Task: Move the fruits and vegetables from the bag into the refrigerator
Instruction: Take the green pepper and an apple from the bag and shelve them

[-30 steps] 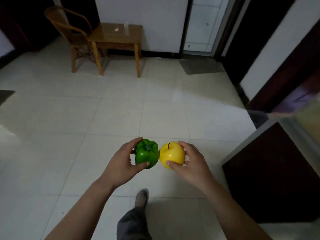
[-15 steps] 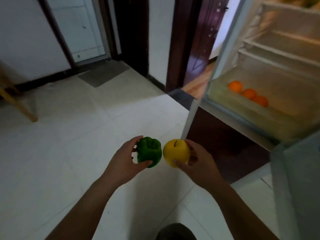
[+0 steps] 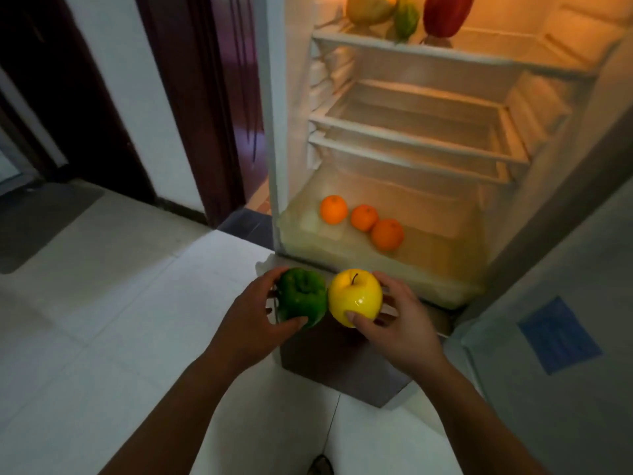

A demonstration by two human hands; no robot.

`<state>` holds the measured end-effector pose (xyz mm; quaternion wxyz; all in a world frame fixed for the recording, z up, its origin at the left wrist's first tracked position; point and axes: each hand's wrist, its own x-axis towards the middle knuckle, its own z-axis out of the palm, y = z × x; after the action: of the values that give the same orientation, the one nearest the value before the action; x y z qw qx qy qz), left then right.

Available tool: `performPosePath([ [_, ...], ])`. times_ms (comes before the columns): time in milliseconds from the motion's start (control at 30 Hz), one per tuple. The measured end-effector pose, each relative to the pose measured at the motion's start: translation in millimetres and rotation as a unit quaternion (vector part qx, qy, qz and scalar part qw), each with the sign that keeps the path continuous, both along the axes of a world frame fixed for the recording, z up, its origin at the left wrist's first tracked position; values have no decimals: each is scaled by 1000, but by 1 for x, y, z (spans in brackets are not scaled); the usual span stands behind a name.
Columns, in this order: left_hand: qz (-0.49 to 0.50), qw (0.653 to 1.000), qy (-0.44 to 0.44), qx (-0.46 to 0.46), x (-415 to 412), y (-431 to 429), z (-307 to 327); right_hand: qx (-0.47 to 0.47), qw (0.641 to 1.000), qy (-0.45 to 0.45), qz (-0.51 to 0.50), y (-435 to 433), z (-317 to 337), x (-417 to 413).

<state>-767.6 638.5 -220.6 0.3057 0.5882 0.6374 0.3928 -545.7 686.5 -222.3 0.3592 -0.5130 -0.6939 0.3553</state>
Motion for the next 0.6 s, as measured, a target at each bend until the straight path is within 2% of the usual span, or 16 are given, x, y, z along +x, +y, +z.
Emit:
performPosePath([
  [200,-28,999,-29,-11,13,76,10,-2,999,25,-42,57,13,14],
  [467,-98,995,-19,-8,16,156,17,25,995,4,-94,106,15,17],
  [600,-133,991,-21,-11,12,194,25,5,992,30,-123,131,17,13],
])
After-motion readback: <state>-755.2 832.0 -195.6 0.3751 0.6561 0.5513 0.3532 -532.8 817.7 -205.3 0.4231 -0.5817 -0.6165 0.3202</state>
